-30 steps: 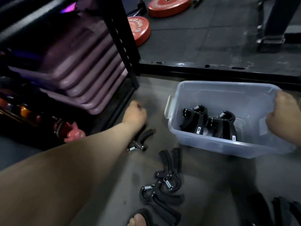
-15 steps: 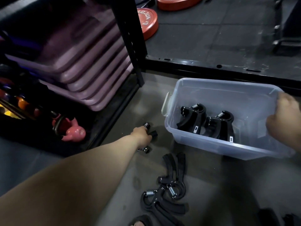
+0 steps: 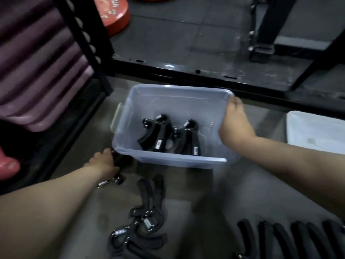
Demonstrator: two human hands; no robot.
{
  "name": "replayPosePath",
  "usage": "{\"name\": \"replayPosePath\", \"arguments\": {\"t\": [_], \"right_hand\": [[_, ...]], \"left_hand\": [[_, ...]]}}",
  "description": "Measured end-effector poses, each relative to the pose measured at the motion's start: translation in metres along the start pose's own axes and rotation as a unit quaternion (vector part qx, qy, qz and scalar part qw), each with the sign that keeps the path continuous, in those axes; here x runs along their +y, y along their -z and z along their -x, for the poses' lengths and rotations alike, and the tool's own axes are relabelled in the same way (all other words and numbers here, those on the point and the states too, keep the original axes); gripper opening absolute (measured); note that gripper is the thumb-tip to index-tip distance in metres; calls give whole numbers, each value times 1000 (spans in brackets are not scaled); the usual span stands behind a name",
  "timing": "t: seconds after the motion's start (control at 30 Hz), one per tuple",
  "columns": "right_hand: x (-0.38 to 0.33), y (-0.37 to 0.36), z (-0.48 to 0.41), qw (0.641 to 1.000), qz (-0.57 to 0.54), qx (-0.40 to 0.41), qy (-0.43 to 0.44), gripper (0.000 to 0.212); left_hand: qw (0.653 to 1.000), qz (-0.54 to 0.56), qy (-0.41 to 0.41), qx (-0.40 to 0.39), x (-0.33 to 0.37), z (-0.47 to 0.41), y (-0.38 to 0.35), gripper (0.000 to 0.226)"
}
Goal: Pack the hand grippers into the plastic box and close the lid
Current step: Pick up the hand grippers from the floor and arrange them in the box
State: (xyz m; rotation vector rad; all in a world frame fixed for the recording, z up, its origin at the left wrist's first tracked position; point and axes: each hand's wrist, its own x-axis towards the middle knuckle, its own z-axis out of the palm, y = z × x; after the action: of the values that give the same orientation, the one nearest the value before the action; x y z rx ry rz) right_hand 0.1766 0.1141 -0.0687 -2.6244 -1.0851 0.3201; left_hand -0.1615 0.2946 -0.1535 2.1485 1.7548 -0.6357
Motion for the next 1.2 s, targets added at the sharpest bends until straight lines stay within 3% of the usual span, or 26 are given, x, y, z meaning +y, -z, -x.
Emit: {"name": "replayPosePath", "arguments": {"t": [0.17, 0.27, 0.37, 0.47, 0.57, 0.67, 0.77, 0.83, 0.9, 1.0, 1.13, 1.2], "right_hand": [[-11, 4, 7, 999, -35, -6, -15, 86], [-14, 4, 6, 999, -35, -10, -24, 85], [-16, 6, 8, 999, -36, -5, -29, 84], [-17, 9, 10, 999, -43, -13, -29, 86], [-19, 11, 12, 999, -42, -12, -29, 86], [-20, 12, 14, 998, -40, -15, -35, 85], [-20, 14, 15, 999, -39, -16, -33, 84], [-20, 14, 15, 999, -40, -14, -32, 84], [-21, 14, 15, 999, -43, -14, -31, 85], [-20, 14, 15, 998, -44, -12, -32, 86], [-19, 13, 14, 998, -46, -12, -31, 86], [-18, 12, 12, 998, -50, -14, -28, 85]], "left_hand": [[999, -43, 14, 11, 10, 10, 3, 88], [999, 36, 19, -13, 10, 15, 13, 80], [995, 102, -3, -23, 4, 21, 25, 59], [971, 238, 37, 6, -4, 24, 38, 45], [928, 335, 88, 140, -6, 33, 58, 40], [843, 398, 108, 346, 5, 58, 89, 40], [764, 446, 21, 466, 14, 72, 129, 40], [739, 431, -71, 513, 23, 76, 155, 42], [743, 390, -177, 514, 43, 85, 175, 39], [792, 270, -326, 440, 83, 100, 185, 35], [841, 55, -393, 368, 126, 108, 167, 39], [815, -19, -444, 371, 142, 110, 155, 41]]}}
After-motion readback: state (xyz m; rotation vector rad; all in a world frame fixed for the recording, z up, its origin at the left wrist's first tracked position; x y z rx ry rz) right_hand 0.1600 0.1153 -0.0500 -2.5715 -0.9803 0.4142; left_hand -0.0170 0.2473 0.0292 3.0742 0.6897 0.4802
